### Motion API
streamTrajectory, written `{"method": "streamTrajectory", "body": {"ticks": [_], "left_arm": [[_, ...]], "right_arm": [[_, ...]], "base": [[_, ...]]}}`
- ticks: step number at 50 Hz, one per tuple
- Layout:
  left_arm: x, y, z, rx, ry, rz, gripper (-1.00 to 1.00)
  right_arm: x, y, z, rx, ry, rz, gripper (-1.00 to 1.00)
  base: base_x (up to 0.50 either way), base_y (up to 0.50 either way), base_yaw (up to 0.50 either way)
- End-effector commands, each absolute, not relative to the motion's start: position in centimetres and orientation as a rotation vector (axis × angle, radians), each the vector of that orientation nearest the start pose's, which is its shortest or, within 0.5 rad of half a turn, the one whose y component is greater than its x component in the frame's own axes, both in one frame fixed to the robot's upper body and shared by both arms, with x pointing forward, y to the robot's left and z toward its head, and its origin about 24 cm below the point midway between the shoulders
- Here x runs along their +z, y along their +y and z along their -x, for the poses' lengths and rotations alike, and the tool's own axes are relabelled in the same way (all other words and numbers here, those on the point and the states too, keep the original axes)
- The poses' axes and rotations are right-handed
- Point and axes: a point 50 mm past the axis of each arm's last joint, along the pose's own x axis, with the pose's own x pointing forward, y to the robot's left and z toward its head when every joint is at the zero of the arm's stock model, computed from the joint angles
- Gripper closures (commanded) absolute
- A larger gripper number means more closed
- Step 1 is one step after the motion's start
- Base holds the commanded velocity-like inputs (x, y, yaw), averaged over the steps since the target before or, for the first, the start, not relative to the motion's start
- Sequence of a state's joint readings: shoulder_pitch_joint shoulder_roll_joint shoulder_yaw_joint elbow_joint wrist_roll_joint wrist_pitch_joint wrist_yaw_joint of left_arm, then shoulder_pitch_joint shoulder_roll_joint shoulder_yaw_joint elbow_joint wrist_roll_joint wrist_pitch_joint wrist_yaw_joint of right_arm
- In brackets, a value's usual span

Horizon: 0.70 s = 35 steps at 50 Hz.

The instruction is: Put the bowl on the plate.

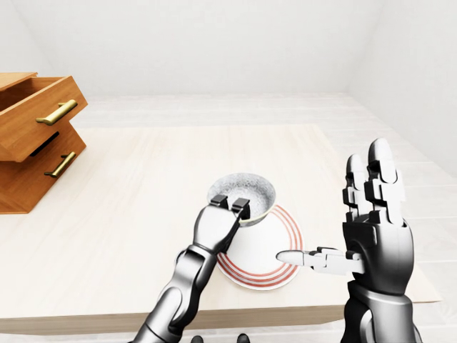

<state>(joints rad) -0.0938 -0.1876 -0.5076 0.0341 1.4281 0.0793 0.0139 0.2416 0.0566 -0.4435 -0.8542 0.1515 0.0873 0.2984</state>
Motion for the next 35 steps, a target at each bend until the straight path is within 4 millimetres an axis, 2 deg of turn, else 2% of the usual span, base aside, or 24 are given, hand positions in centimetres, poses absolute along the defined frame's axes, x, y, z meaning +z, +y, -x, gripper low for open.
{"method": "streamTrajectory", "body": {"ticks": [1,13,21,35], "left_arm": [[7.2,-1.1,-23.7,-0.281,-0.44,-1.293,1.0],[6.3,-1.3,-23.6,-0.289,-0.434,-1.309,1.0],[5.9,-1.5,-22.8,-0.299,-0.445,-1.317,1.0],[5.1,-1.7,-22.6,-0.317,-0.439,-1.32,1.0]], "right_arm": [[17.3,-22.1,-15.5,-0.141,-0.522,0.122,-1.0],[17.0,-22.4,-15.5,-0.144,-0.507,0.117,-1.0],[17.2,-22.4,-15.6,-0.142,-0.514,0.122,-1.0],[17.7,-22.4,-15.5,-0.151,-0.54,0.134,-1.0]], "base": [[0.0,0.0,0.0],[0.0,0.0,0.0],[0.0,0.0,0.0],[0.0,0.0,0.0]]}}
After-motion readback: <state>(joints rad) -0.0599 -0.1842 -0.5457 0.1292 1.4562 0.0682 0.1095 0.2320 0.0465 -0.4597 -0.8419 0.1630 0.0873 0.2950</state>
